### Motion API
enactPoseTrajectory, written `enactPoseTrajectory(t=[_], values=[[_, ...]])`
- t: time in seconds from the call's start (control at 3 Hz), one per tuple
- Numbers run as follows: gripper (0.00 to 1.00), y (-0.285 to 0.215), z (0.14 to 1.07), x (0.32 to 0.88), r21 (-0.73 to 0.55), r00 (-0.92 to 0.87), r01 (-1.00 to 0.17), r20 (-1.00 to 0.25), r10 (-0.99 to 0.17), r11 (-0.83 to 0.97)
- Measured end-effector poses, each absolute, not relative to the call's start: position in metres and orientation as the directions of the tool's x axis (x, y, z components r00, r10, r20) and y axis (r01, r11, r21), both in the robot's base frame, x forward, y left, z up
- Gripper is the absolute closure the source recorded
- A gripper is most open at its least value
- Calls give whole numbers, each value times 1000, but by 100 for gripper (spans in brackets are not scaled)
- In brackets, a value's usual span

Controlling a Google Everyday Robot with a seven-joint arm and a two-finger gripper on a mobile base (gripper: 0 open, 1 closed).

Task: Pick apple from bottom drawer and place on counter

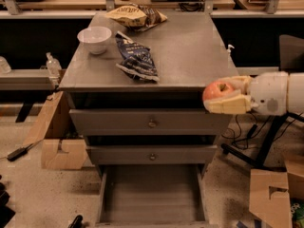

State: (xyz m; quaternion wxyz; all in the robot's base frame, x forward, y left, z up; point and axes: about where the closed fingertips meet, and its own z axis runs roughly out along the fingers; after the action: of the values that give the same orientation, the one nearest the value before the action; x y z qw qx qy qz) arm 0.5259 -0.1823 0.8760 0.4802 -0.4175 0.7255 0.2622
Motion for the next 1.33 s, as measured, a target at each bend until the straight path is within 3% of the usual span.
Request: enactPoseTrajectory(t=[1.0, 1.33], values=[[100, -163, 983, 671, -134, -87, -841, -922, -377, 524], [100, -163, 983, 671, -134, -87, -841, -922, -377, 524]])
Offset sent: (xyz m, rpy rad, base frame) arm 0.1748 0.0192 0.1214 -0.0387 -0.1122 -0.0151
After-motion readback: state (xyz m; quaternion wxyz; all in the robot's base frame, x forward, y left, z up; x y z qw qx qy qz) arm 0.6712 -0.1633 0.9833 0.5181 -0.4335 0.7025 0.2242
